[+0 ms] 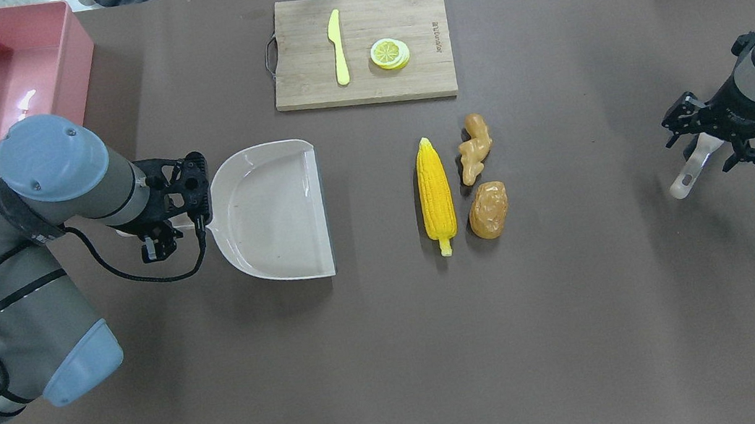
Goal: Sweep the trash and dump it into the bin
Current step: 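Lower the right gripper onto the white brush handle and grasp it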
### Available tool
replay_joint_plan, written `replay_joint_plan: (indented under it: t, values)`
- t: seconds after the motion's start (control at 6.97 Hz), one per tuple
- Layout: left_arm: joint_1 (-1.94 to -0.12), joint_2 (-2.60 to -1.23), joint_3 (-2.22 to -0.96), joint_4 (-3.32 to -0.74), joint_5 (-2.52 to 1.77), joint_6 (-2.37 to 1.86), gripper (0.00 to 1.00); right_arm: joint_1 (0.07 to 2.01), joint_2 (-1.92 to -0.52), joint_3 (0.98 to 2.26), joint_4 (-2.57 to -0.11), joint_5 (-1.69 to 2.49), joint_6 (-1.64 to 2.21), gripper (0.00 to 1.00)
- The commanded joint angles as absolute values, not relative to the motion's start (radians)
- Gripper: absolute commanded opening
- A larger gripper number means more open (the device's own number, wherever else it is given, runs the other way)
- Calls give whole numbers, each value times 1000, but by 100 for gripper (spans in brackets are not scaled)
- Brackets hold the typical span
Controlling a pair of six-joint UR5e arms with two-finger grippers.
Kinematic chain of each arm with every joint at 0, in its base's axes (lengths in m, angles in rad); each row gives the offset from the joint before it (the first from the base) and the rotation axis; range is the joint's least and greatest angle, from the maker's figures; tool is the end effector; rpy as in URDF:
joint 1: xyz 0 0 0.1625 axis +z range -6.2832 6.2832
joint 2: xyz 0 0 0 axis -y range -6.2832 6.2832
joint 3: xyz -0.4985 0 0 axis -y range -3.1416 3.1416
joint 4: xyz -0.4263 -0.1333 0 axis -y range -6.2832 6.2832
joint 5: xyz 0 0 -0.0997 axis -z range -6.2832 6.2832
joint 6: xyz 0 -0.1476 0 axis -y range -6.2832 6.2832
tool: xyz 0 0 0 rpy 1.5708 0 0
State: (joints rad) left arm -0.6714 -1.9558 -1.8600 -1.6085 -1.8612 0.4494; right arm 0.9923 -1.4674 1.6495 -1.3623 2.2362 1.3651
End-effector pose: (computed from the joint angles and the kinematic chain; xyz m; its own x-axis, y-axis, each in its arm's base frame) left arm 0.4821 -0.4993 0.4003 0.1474 0.9851 0.0885 -0.7292 0.0478 0.6826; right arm -0.2966 -0.5314 0.6505 0.6032 0.6299 0.4893 -0.4157 0.7719 -0.4811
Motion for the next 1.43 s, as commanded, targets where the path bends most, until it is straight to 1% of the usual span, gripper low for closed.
replay_joint_plan:
  t: [0.0, 0.14, 0.29, 0.57, 0.72, 0.86, 1.0, 1.15, 1.29]
  values:
    - [-670, -1956, -1853, -1609, -1861, 451, 0, 983, -1471, 1620, -1345, 2262, 1374, 83]
    - [-672, -1956, -1852, -1609, -1861, 453, 0, 983, -1471, 1626, -1344, 2298, 1399, 60]
    - [-673, -1956, -1848, -1609, -1861, 459, 0, 983, -1471, 1637, -1342, 2315, 1437, 1]
    - [-687, -1957, -1845, -1608, -1861, 478, 0, 985, -1476, 1660, -1341, 2345, 1428, 0]
    - [-687, -1959, -1847, -1609, -1861, 480, 0, 1006, -1485, 1727, -1344, 2355, 1427, 0]
    - [-687, -1963, -1848, -1608, -1862, 482, 0, 1026, -1543, 1821, -1341, 2362, 1419, 0]
    - [-687, -1968, -1850, -1608, -1862, 480, 0, 1049, -1551, 1877, -1341, 2364, 1382, 0]
    - [-684, -1980, -1847, -1605, -1864, 476, 0, 1052, -1540, 1905, -1348, 2365, 1337, 0]
    - [-683, -2015, -1830, -1541, -1862, 469, 0, 1054, -1540, 1923, -1347, 2382, 1259, 0]
